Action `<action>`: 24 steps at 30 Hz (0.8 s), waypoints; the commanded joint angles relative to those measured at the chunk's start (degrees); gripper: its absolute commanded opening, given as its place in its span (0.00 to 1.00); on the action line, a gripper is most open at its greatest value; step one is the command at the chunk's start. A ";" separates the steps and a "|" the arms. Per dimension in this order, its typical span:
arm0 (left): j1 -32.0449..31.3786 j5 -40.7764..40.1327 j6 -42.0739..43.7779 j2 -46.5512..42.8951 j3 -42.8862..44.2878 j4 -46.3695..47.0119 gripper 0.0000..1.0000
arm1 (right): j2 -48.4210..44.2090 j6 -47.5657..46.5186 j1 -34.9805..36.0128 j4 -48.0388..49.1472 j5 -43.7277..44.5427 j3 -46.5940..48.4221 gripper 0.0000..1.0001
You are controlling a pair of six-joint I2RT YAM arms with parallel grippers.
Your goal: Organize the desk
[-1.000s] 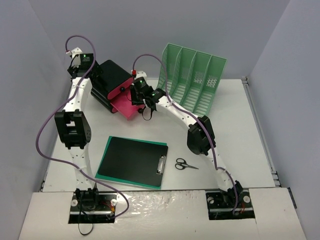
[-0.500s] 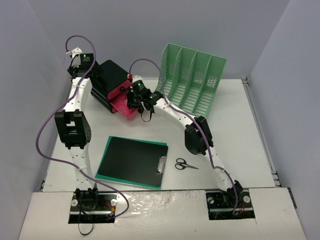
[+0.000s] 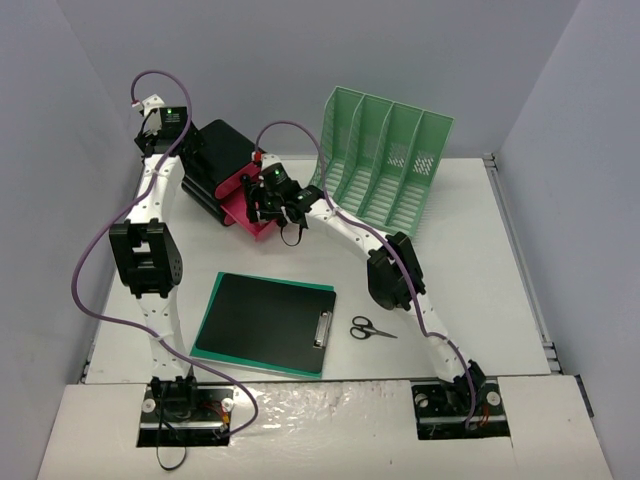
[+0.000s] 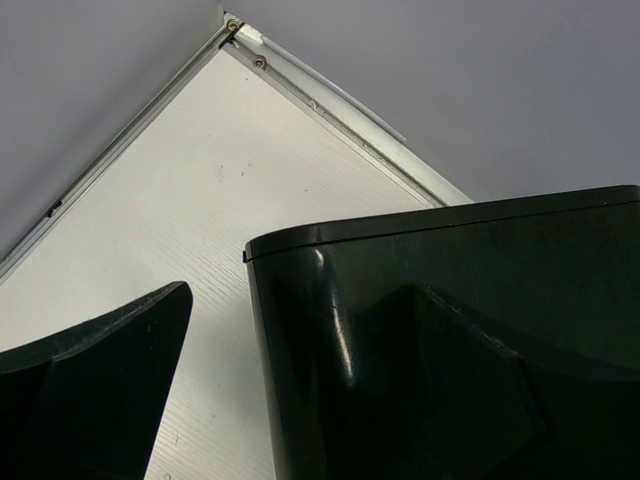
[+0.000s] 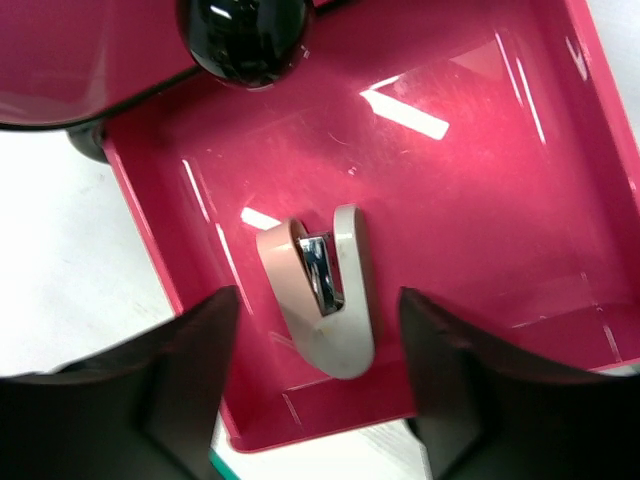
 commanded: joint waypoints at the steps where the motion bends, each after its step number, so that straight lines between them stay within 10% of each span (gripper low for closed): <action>1: 0.63 -1.09 3.99 -0.21 -2.03 -10.71 0.90 | -2.42 -1.42 0.57 3.19 -0.53 0.27 0.74; 24: 0.70 -1.07 4.07 -0.36 -2.05 -10.63 0.90 | -19.66 -5.38 0.70 2.89 7.13 -8.49 0.80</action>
